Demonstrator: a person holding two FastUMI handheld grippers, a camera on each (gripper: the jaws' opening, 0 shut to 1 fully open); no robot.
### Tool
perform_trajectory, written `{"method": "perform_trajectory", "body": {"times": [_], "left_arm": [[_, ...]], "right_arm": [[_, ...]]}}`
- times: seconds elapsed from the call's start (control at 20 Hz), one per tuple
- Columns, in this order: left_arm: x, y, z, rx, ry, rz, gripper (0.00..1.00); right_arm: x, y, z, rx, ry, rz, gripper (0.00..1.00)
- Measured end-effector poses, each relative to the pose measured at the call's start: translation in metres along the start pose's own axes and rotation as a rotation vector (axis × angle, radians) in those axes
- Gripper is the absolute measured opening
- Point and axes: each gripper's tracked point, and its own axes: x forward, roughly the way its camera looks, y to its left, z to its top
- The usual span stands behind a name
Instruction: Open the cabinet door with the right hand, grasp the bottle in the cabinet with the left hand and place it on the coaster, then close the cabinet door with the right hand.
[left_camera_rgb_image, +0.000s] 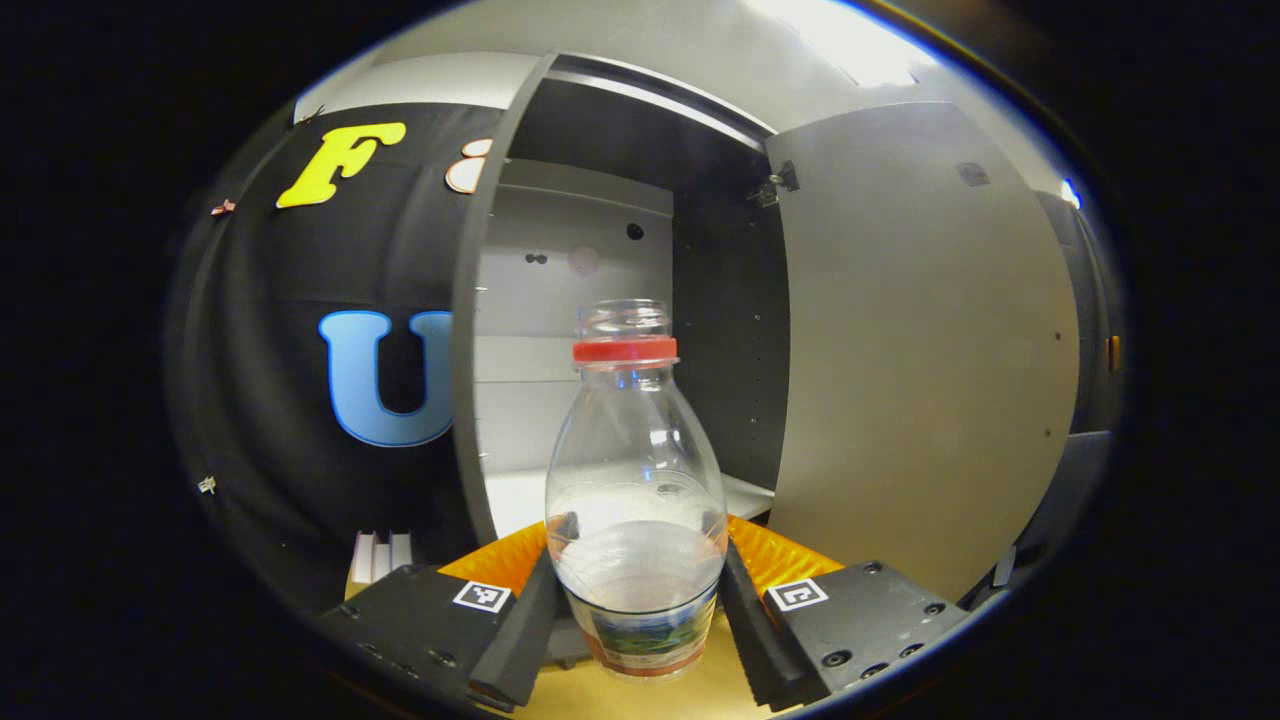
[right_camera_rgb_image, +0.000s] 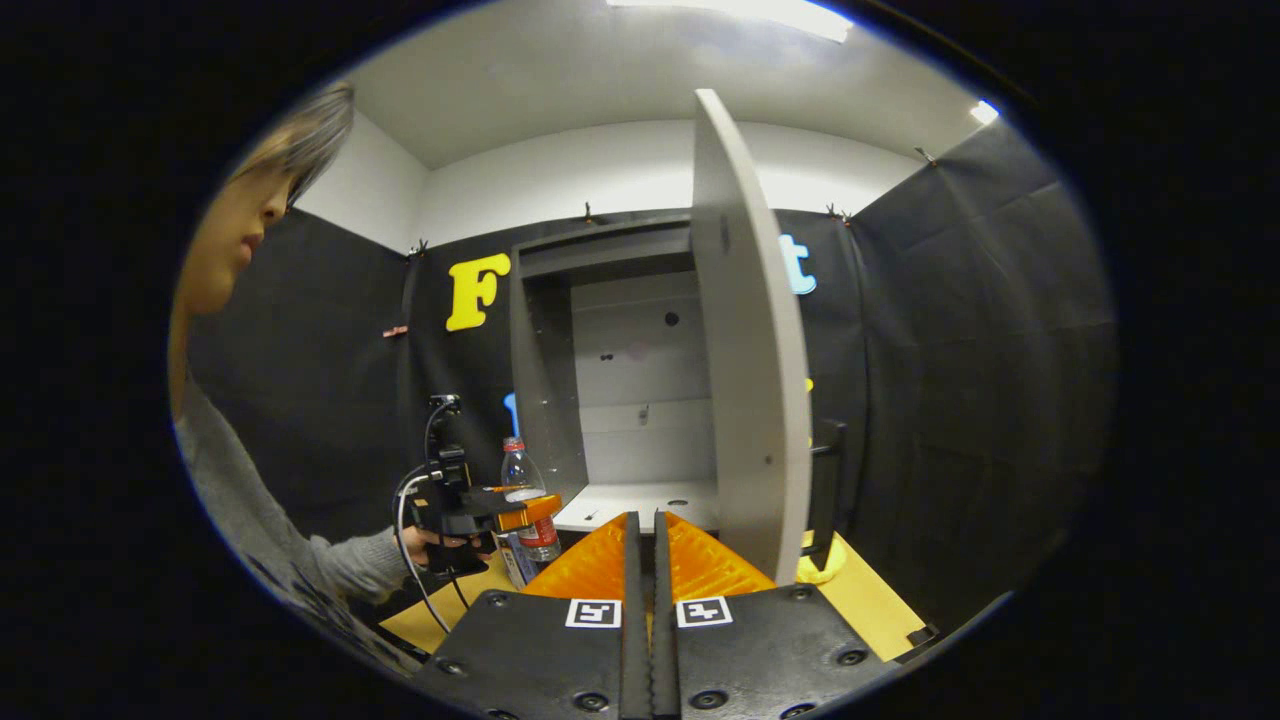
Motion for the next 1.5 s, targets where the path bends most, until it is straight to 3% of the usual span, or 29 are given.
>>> {"method": "perform_trajectory", "body": {"times": [0.4, 0.45, 0.55, 0.6, 0.8, 0.95, 1.25, 1.5], "left_arm": [[-0.072, 0.009, -0.084, 0.036, 0.055, 0.053, 0.77], [-0.076, 0.009, -0.096, 0.027, 0.065, 0.061, 0.77], [-0.082, 0.009, -0.123, -0.016, 0.088, 0.085, 0.77], [-0.084, 0.011, -0.135, -0.045, 0.090, 0.098, 0.77], [-0.091, 0.013, -0.192, -0.137, 0.099, 0.161, 0.76], [-0.096, 0.008, -0.233, -0.141, 0.112, 0.194, 0.76], [-0.096, -0.014, -0.289, 0.006, 0.093, 0.207, 0.75], [-0.090, -0.013, -0.315, -0.012, 0.089, 0.214, 0.75]], "right_arm": [[0.096, 0.042, -0.071, -0.126, 0.056, 0.031, 0.08], [0.103, 0.052, -0.079, -0.121, 0.045, 0.053, 0.29], [0.124, 0.047, -0.098, -0.122, 0.035, 0.044, 0.41], [0.134, 0.040, -0.107, -0.125, 0.025, 0.018, 0.42], [0.156, 0.030, -0.143, -0.099, 0.010, -0.005, 0.98], [0.165, 0.023, -0.172, -0.141, 0.015, -0.013, 0.98], [0.166, 0.030, -0.218, -0.122, 0.108, 0.055, 0.98], [0.161, 0.025, -0.252, -0.088, 0.172, 0.066, 0.98]]}}
